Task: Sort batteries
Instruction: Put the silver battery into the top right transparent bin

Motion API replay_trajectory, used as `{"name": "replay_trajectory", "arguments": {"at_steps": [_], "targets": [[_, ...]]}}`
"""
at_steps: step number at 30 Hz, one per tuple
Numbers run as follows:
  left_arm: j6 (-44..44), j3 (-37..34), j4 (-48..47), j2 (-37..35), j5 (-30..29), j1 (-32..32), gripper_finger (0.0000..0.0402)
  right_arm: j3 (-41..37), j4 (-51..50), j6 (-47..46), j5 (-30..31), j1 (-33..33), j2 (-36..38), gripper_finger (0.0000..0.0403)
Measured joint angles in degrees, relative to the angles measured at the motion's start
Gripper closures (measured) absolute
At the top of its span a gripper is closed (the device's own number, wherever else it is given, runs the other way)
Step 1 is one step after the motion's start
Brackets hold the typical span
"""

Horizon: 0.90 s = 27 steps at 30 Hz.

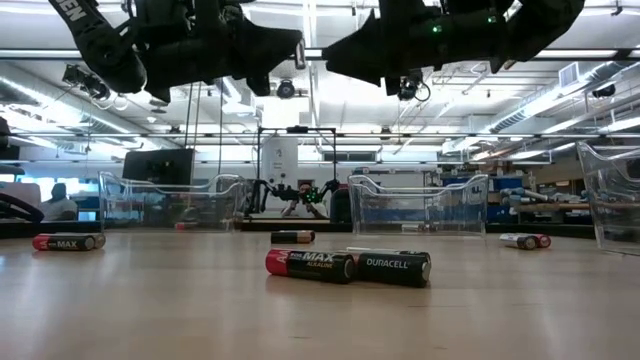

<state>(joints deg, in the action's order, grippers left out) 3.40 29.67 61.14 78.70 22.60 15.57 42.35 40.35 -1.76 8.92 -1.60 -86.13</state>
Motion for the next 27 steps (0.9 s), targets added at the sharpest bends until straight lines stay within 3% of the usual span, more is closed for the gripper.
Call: {"name": "replay_trajectory", "arguments": {"at_steps": [8, 16, 27], "targets": [[0.53, 0.16, 0.78, 0.0, -3.01, -1.89, 0.0357, 0.71, 1.57, -1.55, -3.9, 0.49, -0.02, 0.0216], [-0.1, 2.34, 0.37, 0.49, -3.14, -3.05, 0.0357, 1.92, 1.55, -1.22, -4.59, 0.78, -0.02, 0.0217], [-0.14, 7.51, 0.8, 7.35, -1.67, -3.38, 0.0357, 1.92, 0.09, -1.03, -4.7, 0.78, -0.04, 0.0218]]}}
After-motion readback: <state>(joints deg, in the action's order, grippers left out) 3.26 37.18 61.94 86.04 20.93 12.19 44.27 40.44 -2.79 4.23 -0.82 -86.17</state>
